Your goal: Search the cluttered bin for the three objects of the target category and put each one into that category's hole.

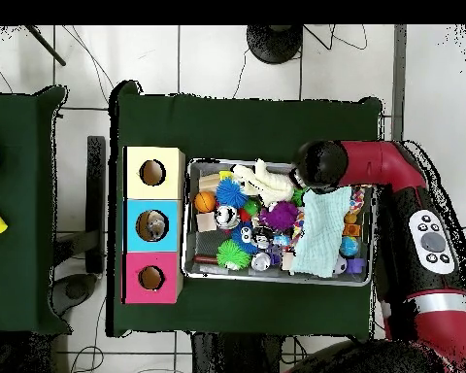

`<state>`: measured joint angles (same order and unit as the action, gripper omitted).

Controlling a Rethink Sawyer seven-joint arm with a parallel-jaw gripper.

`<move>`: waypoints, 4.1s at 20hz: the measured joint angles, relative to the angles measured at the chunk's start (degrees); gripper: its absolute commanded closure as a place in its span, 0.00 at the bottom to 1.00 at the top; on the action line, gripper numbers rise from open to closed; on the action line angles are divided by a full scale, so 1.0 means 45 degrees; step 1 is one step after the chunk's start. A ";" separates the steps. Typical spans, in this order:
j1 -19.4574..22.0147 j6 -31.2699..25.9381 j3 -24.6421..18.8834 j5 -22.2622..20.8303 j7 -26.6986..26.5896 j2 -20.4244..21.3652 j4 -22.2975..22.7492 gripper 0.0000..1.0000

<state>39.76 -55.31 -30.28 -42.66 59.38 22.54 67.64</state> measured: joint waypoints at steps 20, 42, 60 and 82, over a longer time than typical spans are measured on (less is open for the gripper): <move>0.0003 0.0003 0.0735 -0.0104 0.0000 0.0227 0.0457 0.00; 0.0770 0.2210 0.0544 -0.0136 0.0000 0.0069 0.1477 0.00; 0.0787 0.2448 0.0294 -0.0200 0.0003 0.0532 0.2046 0.00; 0.2106 0.2463 -0.1087 0.0316 0.0003 0.0336 0.2630 0.00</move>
<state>49.24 -44.23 -35.17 -41.23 59.40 24.06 79.47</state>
